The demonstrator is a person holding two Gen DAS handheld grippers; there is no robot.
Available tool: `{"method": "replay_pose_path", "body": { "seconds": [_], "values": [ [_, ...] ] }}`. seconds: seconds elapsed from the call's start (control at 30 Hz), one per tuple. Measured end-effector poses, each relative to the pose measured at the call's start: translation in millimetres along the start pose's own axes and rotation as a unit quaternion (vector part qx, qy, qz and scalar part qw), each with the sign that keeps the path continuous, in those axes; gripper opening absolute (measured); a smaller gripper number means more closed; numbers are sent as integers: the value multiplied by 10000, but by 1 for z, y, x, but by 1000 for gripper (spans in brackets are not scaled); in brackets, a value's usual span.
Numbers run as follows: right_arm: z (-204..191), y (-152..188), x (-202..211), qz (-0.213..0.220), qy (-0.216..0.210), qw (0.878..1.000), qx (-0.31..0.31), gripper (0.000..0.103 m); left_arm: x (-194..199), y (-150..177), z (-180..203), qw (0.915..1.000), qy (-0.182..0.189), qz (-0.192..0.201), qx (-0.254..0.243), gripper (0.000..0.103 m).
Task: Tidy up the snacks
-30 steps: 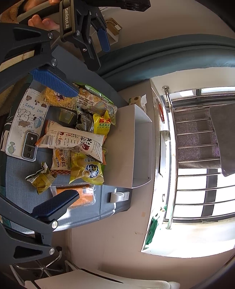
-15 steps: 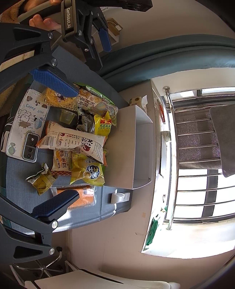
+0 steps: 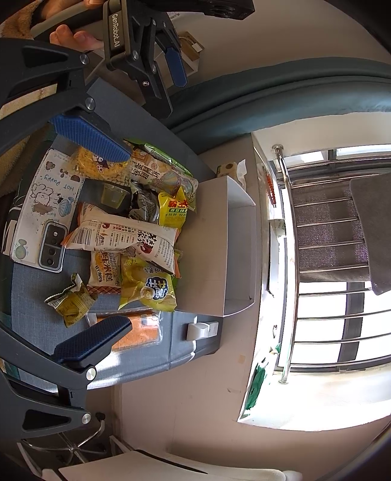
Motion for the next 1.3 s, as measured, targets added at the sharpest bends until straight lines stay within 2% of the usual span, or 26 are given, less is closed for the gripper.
{"method": "replay_pose_path", "body": {
  "seconds": [0.2, 0.4, 0.47, 0.83, 0.87, 0.9, 0.93, 0.97, 1.0, 1.17, 1.3],
  "values": [
    [1, 2, -3, -96, -147, 9998, -69, 103, 0, 1, -1, 10000, -4, 0, 15, 103],
    [4, 5, -18, -478, -802, 9945, -473, 103, 1, 1, -3, 10000, -21, 19, 33, 103],
    [6, 5, -27, -563, -878, 9929, -576, 103, 2, 2, -4, 10000, -28, 34, 43, 103],
    [5, 16, -124, -1375, -329, 9896, -255, 102, 1, 16, -22, 9995, 32, 166, 264, 103],
    [2, 17, -130, -1411, -330, 9893, -185, 98, 0, 18, -25, 9994, 48, 149, 316, 103],
    [-1, 19, -134, -1430, -371, 9889, -144, 85, -1, 20, -29, 9991, 84, 136, 384, 103],
    [-3, 21, -138, -1481, -359, 9882, -125, 56, -2, 23, -32, 9988, 132, 115, 465, 103],
    [-3, 23, -144, -1525, -152, 9882, -71, 42, -4, 26, -36, 9983, 179, 82, 545, 103],
    [-2, 25, -147, -1535, 4, 9881, -16, 41, -5, 28, -39, 9978, 218, 60, 626, 103],
    [-2, 20, -133, -1251, -139, 9920, -14, 39, -14, 37, -52, 9949, 491, 73, 875, 103],
    [4, 11, -112, -1071, -266, 9938, -129, 39, -39, 47, -56, 9935, 687, -350, 838, 103]
  ]
}}
Point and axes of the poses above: each gripper's, at about its wrist camera, not at the fingertips, and x roughly against the way its jaws point, z to its right, y to its underside, the point moved 4 cm from there along -x, roughly the way its jaws point, and after that the axes turned 12 degrees about -x, right-handed, at the moved point
